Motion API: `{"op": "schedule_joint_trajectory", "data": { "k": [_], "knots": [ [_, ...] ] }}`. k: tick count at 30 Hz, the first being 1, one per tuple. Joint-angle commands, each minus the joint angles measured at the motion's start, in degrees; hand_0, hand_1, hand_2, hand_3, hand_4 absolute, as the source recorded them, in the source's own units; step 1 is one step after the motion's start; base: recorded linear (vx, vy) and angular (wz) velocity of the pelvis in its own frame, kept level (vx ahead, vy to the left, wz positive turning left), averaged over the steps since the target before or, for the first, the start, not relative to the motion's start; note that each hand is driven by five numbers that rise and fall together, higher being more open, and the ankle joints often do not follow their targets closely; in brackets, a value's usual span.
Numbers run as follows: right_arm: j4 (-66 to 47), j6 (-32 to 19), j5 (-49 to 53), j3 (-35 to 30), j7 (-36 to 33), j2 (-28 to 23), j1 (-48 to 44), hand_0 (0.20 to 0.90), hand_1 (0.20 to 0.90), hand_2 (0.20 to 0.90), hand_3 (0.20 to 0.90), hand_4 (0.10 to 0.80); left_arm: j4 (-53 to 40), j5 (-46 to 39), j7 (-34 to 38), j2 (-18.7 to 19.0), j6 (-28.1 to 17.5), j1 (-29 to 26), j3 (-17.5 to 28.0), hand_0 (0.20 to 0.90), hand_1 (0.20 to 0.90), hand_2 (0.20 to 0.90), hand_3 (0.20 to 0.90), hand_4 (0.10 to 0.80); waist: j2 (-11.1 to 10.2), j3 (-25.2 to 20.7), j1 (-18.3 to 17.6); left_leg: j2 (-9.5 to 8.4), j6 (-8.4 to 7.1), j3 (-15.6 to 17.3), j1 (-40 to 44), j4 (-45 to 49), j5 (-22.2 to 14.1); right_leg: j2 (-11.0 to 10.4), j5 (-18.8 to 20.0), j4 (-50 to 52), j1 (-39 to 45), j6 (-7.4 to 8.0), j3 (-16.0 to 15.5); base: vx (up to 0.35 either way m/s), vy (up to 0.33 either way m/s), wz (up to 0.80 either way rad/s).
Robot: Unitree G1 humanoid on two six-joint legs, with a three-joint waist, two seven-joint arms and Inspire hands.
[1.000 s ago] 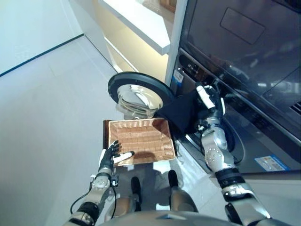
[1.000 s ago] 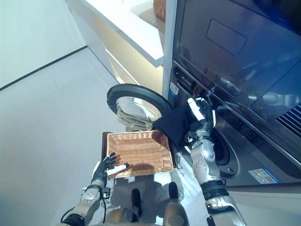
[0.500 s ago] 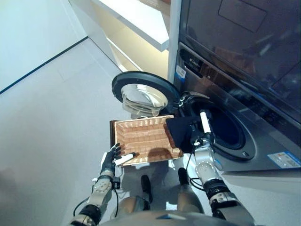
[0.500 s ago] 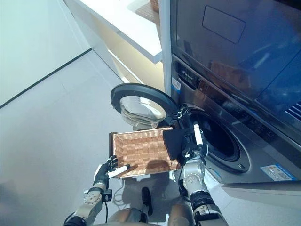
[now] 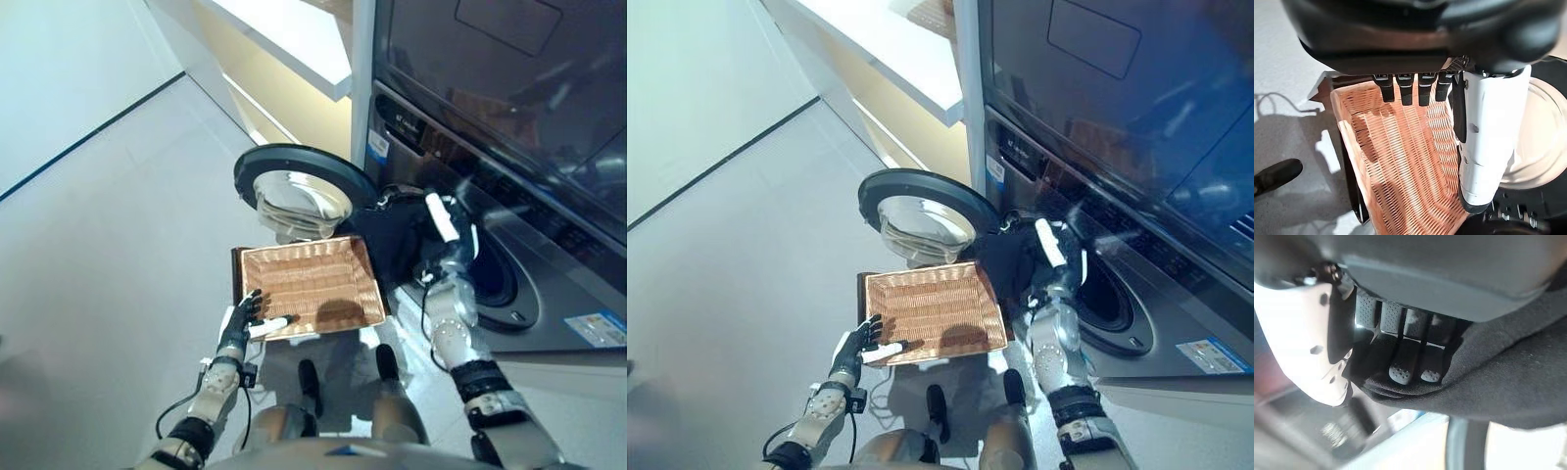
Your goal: Pick up the clothes and place them into the washing machine
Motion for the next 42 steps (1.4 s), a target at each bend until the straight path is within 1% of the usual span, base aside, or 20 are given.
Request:
{"op": "schedule_joint_trajectory", "data": {
  "k": [1,2,3,4,5,8,9,10,14,18,20,24,27,29,32,36,37,38,41,42],
  "knots": [
    [-6.70,-3.95,-8.70,-2.32,0.13,-4.42,-12.04,0.200,0.200,0.200,0.200,0.300,-0.85,4.70,1.14,4.33,-3.30,-4.25,-1.86,0.900,0.900,0.900,0.900,0.800,-2.94,-4.97,0.99,-1.09,-3.90,-1.11,-0.12,4.31,-3.65,0.76,-7.13,8.44,1.34,-0.45,-0.37,0.061,-0.024,0.05],
    [-6.03,-3.69,-9.36,-1.88,-0.12,-5.49,-12.99,0.200,0.200,0.200,0.200,0.300,-0.38,5.24,1.10,4.76,-3.22,-4.60,-2.03,0.900,0.900,0.900,0.900,0.800,-3.35,-5.45,1.05,-0.96,-3.92,-1.17,0.38,4.25,-3.74,0.76,-7.18,8.31,1.93,-0.44,-0.49,0.045,-0.015,0.04],
    [-5.96,-3.71,-9.34,-1.86,-0.11,-5.50,-13.06,0.200,0.200,0.200,0.200,0.300,-0.37,5.25,1.10,4.74,-3.23,-4.63,-2.02,0.900,0.900,0.900,0.900,0.800,-3.34,-5.37,1.03,-0.97,-3.92,-1.18,0.46,4.23,-3.74,0.76,-7.19,8.29,2.01,-0.44,-0.50,0.053,-0.015,0.05],
    [-5.88,-2.75,-10.11,-0.95,0.07,-7.55,-15.05,0.200,0.200,0.200,0.200,0.300,0.12,5.88,0.82,5.43,-2.92,-4.96,-2.43,0.900,0.900,0.900,0.900,0.800,-4.21,-6.19,1.07,-0.84,-3.95,-1.15,1.33,3.88,-3.83,0.81,-7.15,7.71,3.04,-0.38,-0.74,0.028,-0.009,0.06],
    [-5.88,-2.75,-10.10,-0.95,0.07,-7.55,-15.06,0.200,0.200,0.200,0.200,0.300,0.12,5.88,0.82,5.42,-2.92,-4.97,-2.42,0.900,0.900,0.900,0.900,0.800,-4.21,-6.17,1.06,-0.84,-3.95,-1.16,1.35,3.87,-3.83,0.81,-7.14,7.70,3.07,-0.38,-0.74,0.043,-0.013,0.05],
    [-3.39,-1.29,-11.28,0.99,0.65,-11.18,-19.20,0.200,0.200,0.200,0.200,0.300,0.58,6.69,0.26,6.76,-2.67,-6.00,-3.15,0.900,0.900,0.900,0.900,0.800,-5.61,-7.83,1.10,-0.56,-4.07,-1.25,3.24,3.03,-4.00,0.95,-6.91,6.47,5.07,-0.23,-1.18,0.044,-0.005,0.04],
    [-3.38,-1.29,-11.27,1.00,0.66,-11.18,-19.21,0.200,0.200,0.200,0.200,0.300,0.58,6.69,0.26,6.75,-2.68,-6.01,-3.15,0.900,0.900,0.900,0.900,0.800,-5.61,-7.81,1.09,-0.56,-4.07,-1.26,3.26,3.02,-4.00,0.95,-6.91,6.46,5.09,-0.23,-1.18,0.044,0.001,0.04],
    [-1.86,-0.61,-11.22,2.20,0.99,-12.19,-21.38,0.200,0.200,0.200,0.200,0.300,0.52,6.27,0.16,7.19,-2.76,-6.17,-3.32,0.900,0.900,0.900,0.900,0.800,-6.20,-8.62,1.14,-0.42,-4.09,-1.00,4.24,2.58,-4.13,1.00,-6.74,6.04,5.85,-0.16,-1.17,0.038,0.000,0.00],
    [-1.23,0.50,-11.43,3.36,1.84,-12.87,-22.20,0.200,0.200,0.200,0.200,0.300,0.37,5.86,0.16,7.43,-2.69,-6.19,-3.24,0.900,0.900,0.900,0.900,0.800,-6.83,-9.55,1.01,-0.32,-3.99,-0.85,6.10,1.88,-4.37,1.15,-6.67,5.46,7.57,-0.09,-1.21,0.056,0.002,-0.02],
    [-0.51,1.67,-14.93,4.51,2.29,-13.98,-22.79,0.200,0.200,0.200,0.200,0.300,-0.31,6.96,0.24,7.80,-2.72,-6.12,-3.41,0.900,0.900,0.900,0.900,0.800,-7.07,-10.34,0.99,-0.31,-3.93,-0.76,7.31,1.35,-4.55,1.15,-6.66,4.74,8.77,0.03,-1.28,0.048,0.009,-0.04],
    [0.46,2.76,-21.98,5.91,1.25,-15.49,-23.77,0.200,0.200,0.200,0.200,0.300,-0.80,8.63,0.58,8.53,-2.95,-6.48,-3.40,0.900,0.900,0.900,0.900,0.800,-7.25,-10.95,0.86,-0.30,-3.91,-0.71,8.00,0.99,-4.67,1.08,-6.56,4.40,9.30,0.19,-1.35,0.024,0.007,-0.04],
    [1.63,3.82,-25.86,7.21,0.53,-15.41,-24.72,0.200,0.200,0.200,0.200,0.300,-0.84,9.15,1.02,8.95,-2.83,-7.19,-3.23,0.900,0.900,0.900,0.900,0.800,-7.39,-11.33,0.80,-0.35,-3.85,-0.80,8.57,0.76,-4.76,1.03,-6.56,4.15,9.91,0.26,-1.35,0.000,0.000,0.00],
    [2.51,4.40,-28.26,8.11,-0.08,-14.22,-25.08,0.200,0.200,0.200,0.200,0.300,-0.73,9.37,1.54,9.24,-2.65,-8.03,-2.92,0.900,0.900,0.900,0.900,0.800,-7.50,-11.71,0.80,-0.44,-3.71,-0.88,8.98,0.76,-4.96,0.97,-6.48,4.05,10.25,0.36,-1.23,0.000,0.000,0.00],
    [3.59,5.04,-30.32,8.64,-0.56,-12.50,-25.63,0.200,0.200,0.200,0.200,0.300,-0.63,9.58,1.71,9.61,-2.46,-8.88,-3.01,0.900,0.900,0.900,0.900,0.800,-7.54,-12.14,0.86,-0.46,-3.55,-0.68,9.42,0.83,-5.26,0.98,-6.54,4.06,10.53,0.48,-0.92,0.000,0.000,0.00],
    [5.08,5.48,-31.99,9.29,-1.12,-11.75,-26.68,0.200,0.200,0.200,0.200,0.300,-0.59,10.51,1.67,10.23,-2.41,-10.00,-3.59,0.900,0.900,0.900,0.900,0.800,-7.63,-12.31,0.90,-0.49,-3.44,-0.60,9.73,0.95,-5.48,0.96,-6.54,4.14,10.75,0.60,-0.71,-0.019,0.023,-0.06],
    [8.77,6.49,-34.30,11.49,-1.04,-11.11,-29.95,0.200,0.200,0.200,0.200,0.300,-1.55,11.99,1.63,12.37,-2.27,-13.74,-4.93,0.900,0.900,0.900,0.900,0.800,-7.80,-13.08,1.13,-0.46,-3.37,-0.38,10.27,0.82,-5.46,0.83,-6.15,3.84,11.25,0.95,-0.55,-0.036,0.017,-0.09],
    [8.83,6.47,-34.29,11.51,-1.04,-11.11,-30.01,0.200,0.200,0.200,0.200,0.300,-1.55,11.99,1.63,12.37,-2.26,-13.77,-4.91,0.900,0.900,0.900,0.900,0.800,-7.80,-13.04,1.14,-0.46,-3.37,-0.37,10.29,0.81,-5.46,0.83,-6.14,3.83,11.25,0.95,-0.54,-0.060,0.017,-0.02],
    [10.14,6.70,-34.14,12.47,-0.79,-10.71,-31.26,0.200,0.200,0.200,0.200,0.300,-1.20,12.20,1.51,12.90,-2.05,-15.95,-5.83,0.900,0.900,0.900,0.900,0.800,-7.91,-13.43,1.11,-0.44,-3.41,-0.26,10.39,0.55,-5.39,0.78,-5.92,3.59,11.24,1.10,-0.45,-0.058,0.012,-0.05],
    [10.72,6.94,-34.02,13.31,-0.40,-10.69,-32.55,0.200,0.200,0.200,0.200,0.300,-1.32,11.79,1.27,13.42,-1.94,-17.65,-6.27,0.900,0.900,0.900,0.900,0.800,-8.04,-13.54,1.10,-0.43,-3.44,-0.15,10.42,0.61,-5.33,0.88,-5.88,3.55,11.36,1.10,-0.49,-0.033,0.005,-0.04],
    [11.72,7.16,-34.04,14.18,-0.14,-10.48,-33.62,0.200,0.200,0.200,0.200,0.300,-1.10,11.98,0.99,13.76,-1.80,-19.76,-7.15,0.900,0.900,0.900,0.900,0.800,-8.25,-13.85,1.05,-0.38,-3.43,-0.23,10.72,0.66,-5.36,1.00,-5.84,3.61,11.60,1.06,-0.44,0.000,0.000,0.00]
  ]
}}
